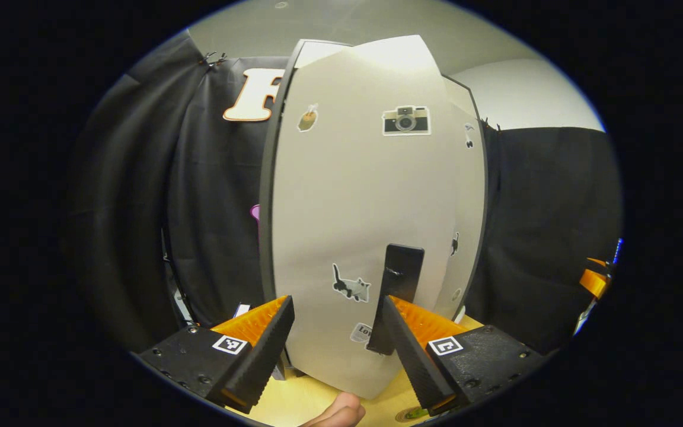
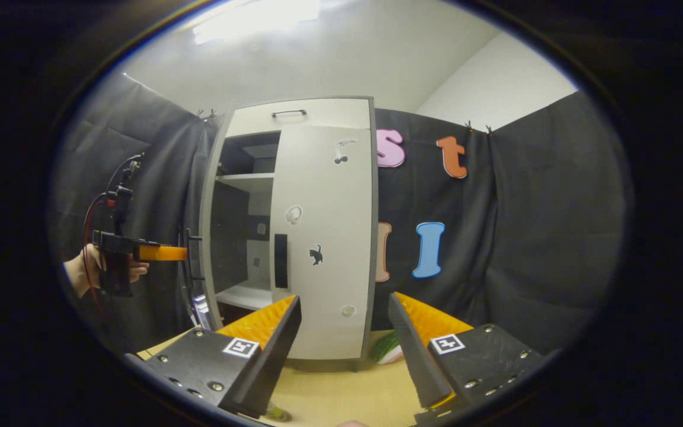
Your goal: Grasp the bottle in the cabinet with the left hand and place it on the coaster, then close the right door with the right hand and the left door with the left hand.
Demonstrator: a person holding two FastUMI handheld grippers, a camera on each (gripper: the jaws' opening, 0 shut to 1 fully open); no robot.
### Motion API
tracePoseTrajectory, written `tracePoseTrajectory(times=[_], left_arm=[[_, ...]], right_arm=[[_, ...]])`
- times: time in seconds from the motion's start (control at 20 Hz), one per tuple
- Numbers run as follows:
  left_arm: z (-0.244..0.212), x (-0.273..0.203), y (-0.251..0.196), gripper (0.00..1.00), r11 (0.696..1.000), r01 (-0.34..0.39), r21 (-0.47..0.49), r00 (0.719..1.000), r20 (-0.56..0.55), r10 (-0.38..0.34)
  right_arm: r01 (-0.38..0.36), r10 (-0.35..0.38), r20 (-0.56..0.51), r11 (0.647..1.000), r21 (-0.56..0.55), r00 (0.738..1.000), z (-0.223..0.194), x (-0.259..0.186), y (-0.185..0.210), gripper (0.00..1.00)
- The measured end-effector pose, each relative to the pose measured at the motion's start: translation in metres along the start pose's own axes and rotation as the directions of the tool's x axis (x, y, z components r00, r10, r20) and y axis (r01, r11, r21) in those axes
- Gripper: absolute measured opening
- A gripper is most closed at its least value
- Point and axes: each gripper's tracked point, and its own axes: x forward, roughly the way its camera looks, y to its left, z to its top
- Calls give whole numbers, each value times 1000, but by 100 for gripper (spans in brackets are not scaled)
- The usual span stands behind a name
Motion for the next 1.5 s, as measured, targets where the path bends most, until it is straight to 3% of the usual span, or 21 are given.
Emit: tracePoseTrajectory(times=[0.3, 0.65, 0.75, 1.0, 1.05, 1.2, 1.5], left_arm=[[15, -8, -31, 95, 997, -34, 72, 998, 47, 31], [11, -30, -37, 97, 995, -94, 35, 995, 33, 93], [13, -39, -38, 98, 994, -111, 19, 993, 42, 110], [11, -64, -44, 93, 990, -140, 14, 990, 34, 139], [8, -68, -46, 97, 990, -143, 11, 989, 25, 143], [6, -83, -47, 94, 985, -172, -5, 985, 20, 172], [-2, -106, -63, 97, 986, -167, 5, 986, 6, 166]], right_arm=[[19, -19, -22, 1000, -12, 1000, -10, 6, 0, 90], [6, -5, -12, 1000, 12, 1000, -3, 3, 13, 87], [-2, 2, -14, 1000, 24, 1000, -1, 1, 20, 90], [-17, 17, -10, 1000, 23, 1000, 4, -3, 30, 90], [-15, 15, -13, 1000, 26, 1000, 4, -5, 31, 90], [-12, 13, -18, 999, 44, 1000, 4, -19, 30, 90], [-12, 12, -3, 999, 34, 1000, 5, -56, 18, 87]])
